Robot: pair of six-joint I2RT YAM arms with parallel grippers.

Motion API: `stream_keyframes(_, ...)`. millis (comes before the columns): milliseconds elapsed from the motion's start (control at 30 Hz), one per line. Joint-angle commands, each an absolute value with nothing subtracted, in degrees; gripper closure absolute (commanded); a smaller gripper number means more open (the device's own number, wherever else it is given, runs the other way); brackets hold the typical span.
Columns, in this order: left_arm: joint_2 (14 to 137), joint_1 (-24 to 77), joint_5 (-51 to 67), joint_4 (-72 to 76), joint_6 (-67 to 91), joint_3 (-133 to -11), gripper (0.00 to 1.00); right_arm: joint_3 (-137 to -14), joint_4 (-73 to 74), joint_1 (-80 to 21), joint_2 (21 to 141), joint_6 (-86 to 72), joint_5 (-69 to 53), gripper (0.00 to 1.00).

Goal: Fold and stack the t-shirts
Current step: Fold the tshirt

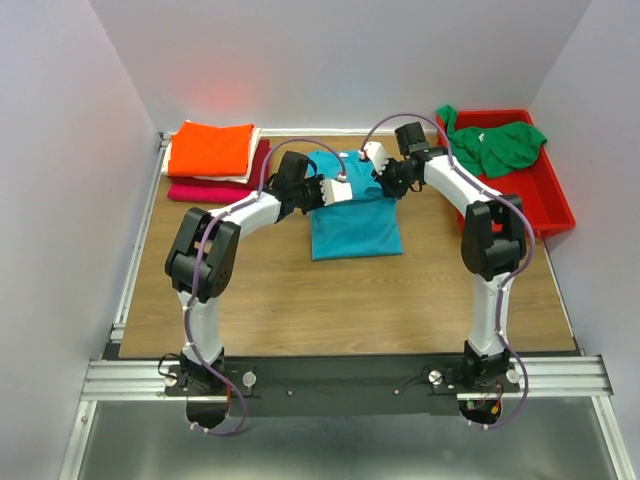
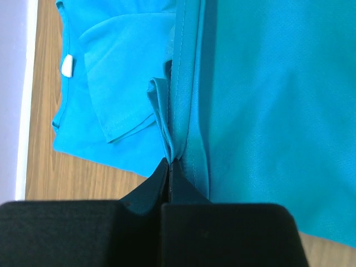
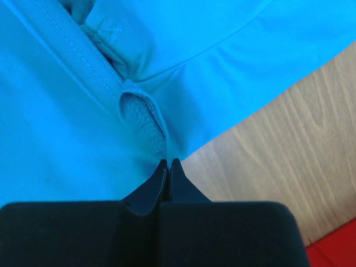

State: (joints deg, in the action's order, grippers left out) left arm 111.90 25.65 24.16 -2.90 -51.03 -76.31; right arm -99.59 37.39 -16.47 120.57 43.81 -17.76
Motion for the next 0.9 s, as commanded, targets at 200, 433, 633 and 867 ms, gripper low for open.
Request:
stream_keyframes(200,115.92,24.52,23.04,-1.50,-49.75,-80.68,1.00,-108.71,36.74,-15.73,128.57,39.38,-16.26,0.86)
stream_keyframes(433,113.57,23.91,1.25,13.41,-31.04,-80.10,0.29,-110.48,22.78,-15.73,130.17,22.37,-6.26,0.24)
stream_keyframes(633,95.56,23.38,-0.27,29.36,-31.89,-69.01,0.13,-104.87,19.07,-15.56,121.84,18.28,-9.04,0.00)
stream_keyframes(867,78.42,23.73,24.64,18.58,-45.30,-52.42,0.09,-79.93,21.95,-14.77,104.52,43.25,-38.79,0.00)
